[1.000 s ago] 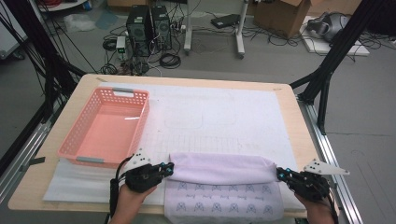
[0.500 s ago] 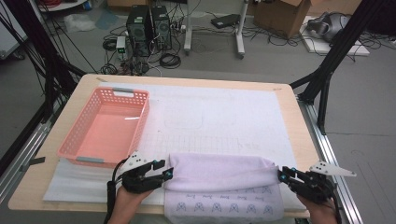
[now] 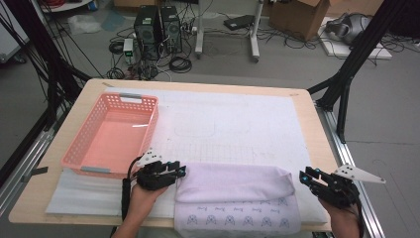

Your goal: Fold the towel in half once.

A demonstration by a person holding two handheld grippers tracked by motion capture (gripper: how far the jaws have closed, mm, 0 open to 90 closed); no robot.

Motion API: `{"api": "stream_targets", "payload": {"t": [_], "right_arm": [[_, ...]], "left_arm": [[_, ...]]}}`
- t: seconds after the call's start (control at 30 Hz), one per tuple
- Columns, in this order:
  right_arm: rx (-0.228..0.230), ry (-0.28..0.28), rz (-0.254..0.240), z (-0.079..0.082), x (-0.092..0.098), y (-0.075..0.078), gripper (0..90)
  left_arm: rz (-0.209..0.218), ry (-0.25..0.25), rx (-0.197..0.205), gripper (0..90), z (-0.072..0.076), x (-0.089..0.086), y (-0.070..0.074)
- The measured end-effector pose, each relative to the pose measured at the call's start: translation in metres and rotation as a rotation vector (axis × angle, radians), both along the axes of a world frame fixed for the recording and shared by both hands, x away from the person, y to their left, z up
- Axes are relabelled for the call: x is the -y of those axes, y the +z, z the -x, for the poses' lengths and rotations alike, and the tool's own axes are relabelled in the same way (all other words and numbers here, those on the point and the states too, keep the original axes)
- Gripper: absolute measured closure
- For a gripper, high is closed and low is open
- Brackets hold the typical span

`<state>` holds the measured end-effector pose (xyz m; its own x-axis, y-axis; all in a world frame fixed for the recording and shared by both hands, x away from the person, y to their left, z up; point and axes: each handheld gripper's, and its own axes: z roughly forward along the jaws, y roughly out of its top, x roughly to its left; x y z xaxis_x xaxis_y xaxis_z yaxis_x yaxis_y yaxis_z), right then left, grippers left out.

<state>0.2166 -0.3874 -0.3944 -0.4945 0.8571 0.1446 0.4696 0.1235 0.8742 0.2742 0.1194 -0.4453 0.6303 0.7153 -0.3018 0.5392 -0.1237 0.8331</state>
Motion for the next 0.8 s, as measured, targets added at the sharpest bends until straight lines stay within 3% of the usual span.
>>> {"api": "stream_targets", "payload": {"t": [0.1, 0.17, 0.2, 0.27, 0.3, 0.43, 0.5, 0.57, 0.63, 0.67, 0.73, 0.77, 0.8], "right_arm": [[-0.01, -0.016, -0.002, 0.001, 0.002, -0.001, 64.1], [-0.042, -0.032, 0.041, -0.002, -0.002, -0.006, 65.9], [-0.058, -0.043, 0.056, -0.004, -0.004, -0.01, 67.4], [-0.09, -0.058, 0.072, -0.011, -0.008, -0.018, 69.6], [-0.106, -0.069, 0.078, -0.015, -0.008, -0.02, 69.6], [-0.151, -0.068, 0.086, -0.032, -0.017, -0.029, 69.2], [-0.172, -0.054, 0.103, -0.042, -0.025, -0.035, 61.0], [-0.194, -0.043, 0.157, -0.052, -0.033, -0.042, 55.2], [-0.216, -0.039, 0.209, -0.059, -0.039, -0.049, 58.8], [-0.204, -0.04, 0.214, -0.061, -0.038, -0.049, 68.4], [-0.151, -0.091, 0.325, -0.063, -0.039, -0.047, 79.0], [-0.142, -0.125, 0.339, -0.067, -0.035, -0.047, 78.1], [-0.139, -0.15, 0.308, -0.071, -0.032, -0.048, 77.9]], "left_arm": [[-0.04, -0.014, -0.003, 61.1, 0.0, 0.009, -0.004], [-0.097, -0.012, -0.007, 60.7, -0.001, 0.016, -0.007], [-0.135, -0.003, -0.018, 64.2, -0.002, 0.02, -0.007], [-0.185, 0.024, -0.004, 77.3, -0.001, 0.023, -0.006], [-0.192, 0.029, -0.005, 84.2, -0.001, 0.024, -0.006], [-0.204, 0.064, 0.013, 86.3, -0.001, 0.02, -0.004], [-0.187, 0.078, 0.014, 86.4, -0.001, 0.016, -0.003], [-0.182, 0.089, 0.021, 86.4, -0.001, 0.014, -0.002], [-0.183, 0.09, 0.024, 86.5, -0.001, 0.014, -0.003], [-0.183, 0.09, 0.024, 86.5, -0.001, 0.014, -0.003], [-0.186, 0.086, 0.019, 86.5, -0.002, 0.014, -0.004], [-0.18, 0.085, 0.015, 86.5, -0.002, 0.014, -0.005], [-0.176, 0.086, 0.014, 86.4, -0.002, 0.013, -0.006]]}}
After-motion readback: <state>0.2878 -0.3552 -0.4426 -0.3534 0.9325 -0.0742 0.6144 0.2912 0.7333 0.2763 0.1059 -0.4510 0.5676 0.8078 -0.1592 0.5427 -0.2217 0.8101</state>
